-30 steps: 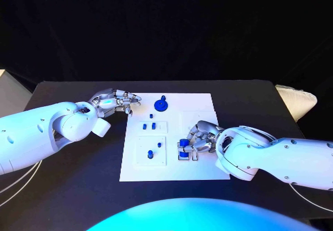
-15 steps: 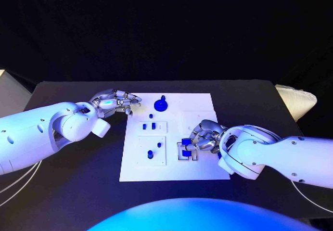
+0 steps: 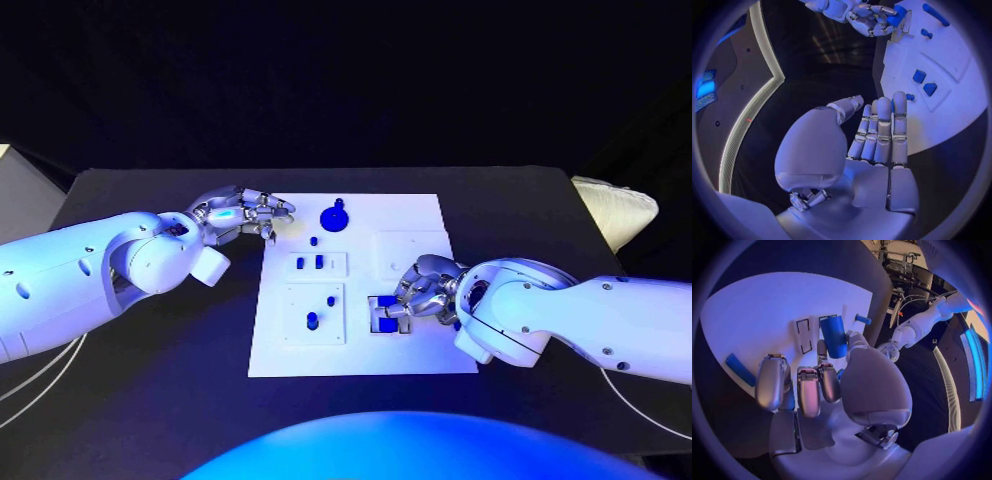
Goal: Assemble the parts on the task board
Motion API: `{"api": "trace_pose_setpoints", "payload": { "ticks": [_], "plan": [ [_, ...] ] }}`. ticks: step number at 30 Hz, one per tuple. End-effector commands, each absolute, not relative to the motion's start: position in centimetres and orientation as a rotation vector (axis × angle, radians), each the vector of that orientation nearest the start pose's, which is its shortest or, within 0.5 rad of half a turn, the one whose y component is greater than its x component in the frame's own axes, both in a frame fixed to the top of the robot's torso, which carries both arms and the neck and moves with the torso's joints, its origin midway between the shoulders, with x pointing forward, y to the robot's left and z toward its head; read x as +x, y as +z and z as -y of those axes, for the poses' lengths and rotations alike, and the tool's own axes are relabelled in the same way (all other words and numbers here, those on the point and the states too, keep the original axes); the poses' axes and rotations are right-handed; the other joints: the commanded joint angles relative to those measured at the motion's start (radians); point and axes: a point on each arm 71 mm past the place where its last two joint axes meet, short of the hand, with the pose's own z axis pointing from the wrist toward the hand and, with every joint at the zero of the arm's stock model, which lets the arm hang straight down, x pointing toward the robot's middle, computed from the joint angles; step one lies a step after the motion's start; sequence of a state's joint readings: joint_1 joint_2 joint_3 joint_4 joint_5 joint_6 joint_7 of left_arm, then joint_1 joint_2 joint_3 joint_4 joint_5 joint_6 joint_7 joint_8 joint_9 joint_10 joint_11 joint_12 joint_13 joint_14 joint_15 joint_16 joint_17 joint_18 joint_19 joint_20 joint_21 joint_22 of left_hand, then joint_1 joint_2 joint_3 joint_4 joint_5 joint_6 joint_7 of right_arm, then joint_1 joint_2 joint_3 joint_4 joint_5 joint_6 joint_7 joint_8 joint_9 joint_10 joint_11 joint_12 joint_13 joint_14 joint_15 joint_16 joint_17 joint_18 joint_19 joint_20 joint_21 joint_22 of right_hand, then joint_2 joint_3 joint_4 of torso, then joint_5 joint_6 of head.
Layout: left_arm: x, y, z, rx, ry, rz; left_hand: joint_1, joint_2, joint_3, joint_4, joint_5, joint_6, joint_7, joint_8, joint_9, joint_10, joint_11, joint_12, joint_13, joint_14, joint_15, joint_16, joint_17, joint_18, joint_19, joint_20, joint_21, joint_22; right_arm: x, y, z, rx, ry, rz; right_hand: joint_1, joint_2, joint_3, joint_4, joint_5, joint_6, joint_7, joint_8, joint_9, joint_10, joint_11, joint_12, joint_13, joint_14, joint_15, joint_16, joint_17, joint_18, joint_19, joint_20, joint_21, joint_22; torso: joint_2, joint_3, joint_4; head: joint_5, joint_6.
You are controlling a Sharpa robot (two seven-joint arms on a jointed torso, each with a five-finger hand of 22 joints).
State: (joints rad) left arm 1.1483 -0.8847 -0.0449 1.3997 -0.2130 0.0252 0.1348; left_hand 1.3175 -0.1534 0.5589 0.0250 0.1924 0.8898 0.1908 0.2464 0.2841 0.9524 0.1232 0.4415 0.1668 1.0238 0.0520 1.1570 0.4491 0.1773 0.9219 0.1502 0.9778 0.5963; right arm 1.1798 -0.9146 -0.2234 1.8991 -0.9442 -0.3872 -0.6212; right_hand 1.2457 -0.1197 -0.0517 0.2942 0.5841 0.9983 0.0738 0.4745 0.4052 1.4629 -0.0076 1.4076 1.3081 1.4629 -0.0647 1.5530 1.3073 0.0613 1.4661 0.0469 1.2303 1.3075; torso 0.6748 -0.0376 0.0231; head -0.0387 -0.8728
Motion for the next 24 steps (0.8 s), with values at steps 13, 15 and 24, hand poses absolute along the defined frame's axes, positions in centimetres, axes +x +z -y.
{"api": "trace_pose_setpoints", "payload": {
  "ticks": [13,15,24],
  "plan": [
    [48.51,-22.77,-24.63,-0.996,-1.451,-1.895,0.004,0.002,0.001,0.004,0.004,-0.008,0.001,0.005,-0.002,-0.007,0.003,0.005,-0.001,-0.007,0.003,0.0,-0.001,0.008,0.007,0.001,-0.005,-0.002,37.29,-25.86,16.84,0.449,0.482,-2.322,-0.025,0.004,0.004,-0.001,-0.012,0.025,-0.012,0.005,-0.001,0.025,-0.003,0.014,0.162,0.104,-0.007,0.008,0.251,-0.009,0.039,-0.011,0.019,0.194,0.001,0.0012,0.0009,0.003,0.0],
    [48.52,-22.77,-24.64,-0.996,-1.451,-1.895,0.004,0.002,0.001,0.004,0.004,-0.008,0.001,0.005,-0.002,-0.007,0.003,0.005,-0.001,-0.007,0.003,0.0,-0.001,0.008,0.007,0.001,-0.005,-0.002,37.33,-25.86,16.76,0.446,0.484,-2.321,-0.027,0.004,0.003,0.0,-0.013,0.026,-0.012,0.005,-0.001,0.025,-0.003,0.015,0.162,0.105,-0.007,0.009,0.251,-0.009,0.04,-0.011,0.02,0.194,0.001,0.0012,0.0004,0.004,0.0],
    [48.57,-22.8,-24.64,-0.996,-1.451,-1.896,0.006,0.001,0.001,0.004,0.005,-0.007,0.001,0.006,-0.002,-0.009,0.004,0.005,-0.002,-0.008,0.003,-0.001,-0.002,0.007,0.008,0.001,-0.005,-0.002,37.37,-25.72,16.59,0.454,0.501,-2.299,-0.03,0.004,0.004,-0.002,-0.015,0.028,-0.013,0.005,-0.001,0.028,-0.003,0.019,0.165,0.105,-0.007,0.009,0.252,-0.009,0.041,-0.011,0.024,0.195,0.001,0.0019,0.0004,0.005,0.0]
  ]
}}
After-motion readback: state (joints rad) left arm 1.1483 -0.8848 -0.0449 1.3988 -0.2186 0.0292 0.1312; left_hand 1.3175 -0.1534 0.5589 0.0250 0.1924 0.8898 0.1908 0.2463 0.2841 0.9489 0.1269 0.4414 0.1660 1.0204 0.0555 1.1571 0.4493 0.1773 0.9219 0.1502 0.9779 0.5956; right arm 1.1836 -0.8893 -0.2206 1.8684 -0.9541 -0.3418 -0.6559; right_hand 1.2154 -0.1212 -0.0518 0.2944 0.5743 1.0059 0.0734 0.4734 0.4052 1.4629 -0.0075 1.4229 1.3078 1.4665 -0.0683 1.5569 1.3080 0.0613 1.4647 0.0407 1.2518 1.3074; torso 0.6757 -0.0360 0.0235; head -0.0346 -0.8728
